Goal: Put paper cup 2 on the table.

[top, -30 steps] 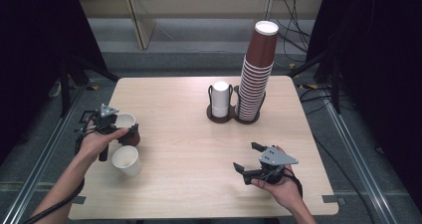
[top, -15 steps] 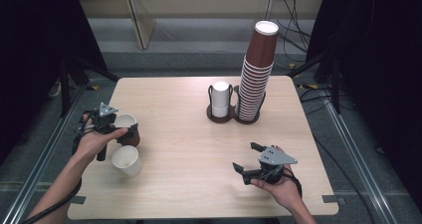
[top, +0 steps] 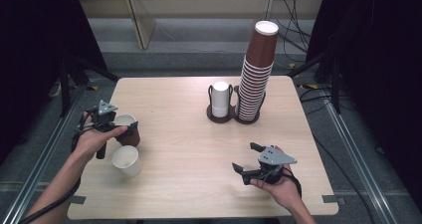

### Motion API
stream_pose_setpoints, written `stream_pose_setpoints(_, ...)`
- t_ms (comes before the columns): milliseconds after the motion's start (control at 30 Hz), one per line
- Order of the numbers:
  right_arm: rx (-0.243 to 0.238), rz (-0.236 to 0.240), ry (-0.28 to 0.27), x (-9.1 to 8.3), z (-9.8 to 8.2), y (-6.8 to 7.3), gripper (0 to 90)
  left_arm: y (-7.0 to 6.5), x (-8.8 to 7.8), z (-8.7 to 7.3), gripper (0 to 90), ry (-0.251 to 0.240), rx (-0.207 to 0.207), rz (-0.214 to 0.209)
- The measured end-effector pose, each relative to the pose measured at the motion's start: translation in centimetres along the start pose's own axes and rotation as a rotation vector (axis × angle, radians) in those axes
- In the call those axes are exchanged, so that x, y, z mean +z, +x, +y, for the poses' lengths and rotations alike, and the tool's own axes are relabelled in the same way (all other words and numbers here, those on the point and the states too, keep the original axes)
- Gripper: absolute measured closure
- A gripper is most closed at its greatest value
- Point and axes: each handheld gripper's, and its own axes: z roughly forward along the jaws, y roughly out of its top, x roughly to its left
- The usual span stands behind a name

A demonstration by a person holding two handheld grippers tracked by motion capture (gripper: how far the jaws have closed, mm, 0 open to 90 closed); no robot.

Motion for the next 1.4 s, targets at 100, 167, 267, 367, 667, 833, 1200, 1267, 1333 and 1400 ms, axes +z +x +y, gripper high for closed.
stream_pose_setpoints(100,0.005,0.002,0.002,0.0,0.0,0.0,7.3,-0.1,-0.3,0.3,0.0,-0.011,0.005,0.003)
stream_pose_setpoints(167,0.001,-0.009,0.008,-0.1,0.0,0.0,7.3,-0.6,-0.7,0.5,0.0,-0.041,-0.015,-0.001)
stream_pose_setpoints(267,-0.011,-0.006,0.006,-0.1,0.0,-0.2,7.3,-1.0,-1.2,0.7,0.0,-0.06,-0.018,-0.003)
stream_pose_setpoints(367,-0.023,-0.013,0.001,-0.2,0.1,-0.3,7.3,-1.8,-1.8,1.1,0.0,-0.087,-0.014,-0.012)
stream_pose_setpoints(667,-0.005,-0.018,0.002,-0.3,0.1,-0.3,7.4,-5.2,-3.8,1.9,0.0,-0.187,0.031,-0.075)
stream_pose_setpoints(833,-0.005,-0.026,-0.01,-0.3,0.0,-0.4,7.4,-9.3,-4.7,1.6,0.0,-0.217,0.089,-0.163)
stream_pose_setpoints(1200,0.004,-0.031,-0.011,-0.5,-0.1,-0.7,7.5,-16.1,-3.9,-0.9,0.0,-0.24,0.165,-0.312)
stream_pose_setpoints(1267,0.006,-0.032,-0.003,-0.6,-0.1,-0.7,7.5,-16.8,-3.7,-1.5,0.0,-0.243,0.168,-0.328)
stream_pose_setpoints(1333,0.005,-0.026,-0.015,-0.5,-0.2,-0.8,7.5,-17.6,-3.5,-2.1,0.0,-0.249,0.172,-0.346)
stream_pose_setpoints(1400,0.017,-0.034,-0.002,-0.5,-0.2,-0.8,7.5,-18.3,-3.2,-2.8,0.0,-0.256,0.177,-0.358)
